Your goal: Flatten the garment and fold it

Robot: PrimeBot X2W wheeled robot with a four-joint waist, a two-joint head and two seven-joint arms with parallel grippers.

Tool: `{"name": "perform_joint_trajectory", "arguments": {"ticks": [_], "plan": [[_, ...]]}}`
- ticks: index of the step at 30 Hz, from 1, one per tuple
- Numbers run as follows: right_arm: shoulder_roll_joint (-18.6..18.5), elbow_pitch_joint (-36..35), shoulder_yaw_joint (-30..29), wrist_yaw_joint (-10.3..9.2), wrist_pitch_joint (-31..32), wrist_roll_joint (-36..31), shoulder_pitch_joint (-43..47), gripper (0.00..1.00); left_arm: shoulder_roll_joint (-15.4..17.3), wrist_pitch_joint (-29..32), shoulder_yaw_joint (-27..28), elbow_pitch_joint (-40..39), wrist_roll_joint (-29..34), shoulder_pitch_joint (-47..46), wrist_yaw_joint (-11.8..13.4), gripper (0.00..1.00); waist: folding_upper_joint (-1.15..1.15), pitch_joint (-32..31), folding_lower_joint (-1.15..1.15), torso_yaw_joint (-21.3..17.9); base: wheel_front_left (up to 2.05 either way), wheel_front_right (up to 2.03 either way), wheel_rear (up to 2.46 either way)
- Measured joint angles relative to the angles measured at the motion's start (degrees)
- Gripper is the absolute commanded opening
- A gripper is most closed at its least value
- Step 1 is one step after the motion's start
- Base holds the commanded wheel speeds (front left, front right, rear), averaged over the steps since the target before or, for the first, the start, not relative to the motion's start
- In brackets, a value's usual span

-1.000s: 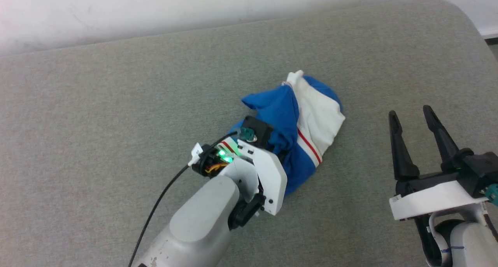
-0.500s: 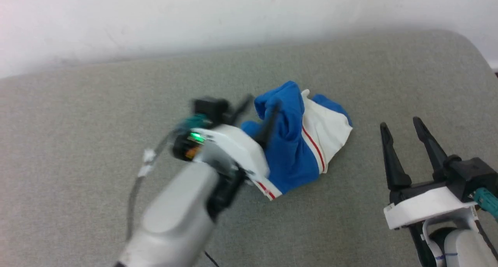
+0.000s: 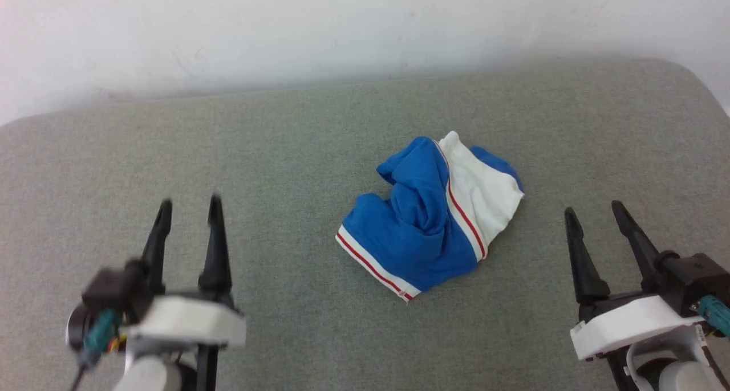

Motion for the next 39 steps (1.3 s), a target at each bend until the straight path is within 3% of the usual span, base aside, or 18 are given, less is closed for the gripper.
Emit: {"name": "perform_joint_trajectory", "arguments": {"ticks": [3,6,13,18,25,30,39], "plan": [[0.01,0.04,0.04,0.00,0.26,0.07,0.70,1.00,0.09,-0.04,1.24,-2.87,4.34,5.41,1.20,1.00,0.00,0.43,0.01,0.33,0.00,0.00,0.00],[-0.01,0.31,-0.03,0.00,0.29,0.15,0.74,1.00,-1.94,-0.04,2.66,-4.15,6.55,8.55,1.00,1.00,0.00,0.85,0.01,0.85,0.00,0.00,0.00],[0.00,1.30,-0.18,0.00,1.78,-0.47,-0.22,1.00,-6.78,-0.04,4.52,-3.55,8.73,9.60,-3.46,1.00,0.00,1.82,0.01,2.41,0.00,0.00,0.00],[-0.55,0.66,2.16,0.01,5.67,-1.59,-6.89,1.00,-9.04,-0.05,5.98,-2.78,9.83,8.26,-6.13,1.00,0.00,3.35,0.01,3.28,0.00,0.00,0.00],[-7.55,4.16,3.76,-0.01,17.45,4.61,-19.60,1.00,-12.56,-0.05,7.32,-1.38,11.15,6.47,-9.13,1.00,0.00,6.81,0.02,4.76,0.00,0.00,0.00],[-12.09,9.48,4.36,-0.01,25.71,5.67,-22.67,1.00,-15.13,-0.05,8.21,-0.35,12.34,5.54,-11.16,1.00,0.00,9.64,0.02,6.18,0.00,0.00,0.00],[-14.61,17.29,7.22,-0.01,27.49,5.60,-23.10,1.00,-17.60,-0.05,9.25,1.31,14.34,3.11,-14.18,1.00,0.00,13.59,0.02,9.10,0.00,0.00,0.00]]}}
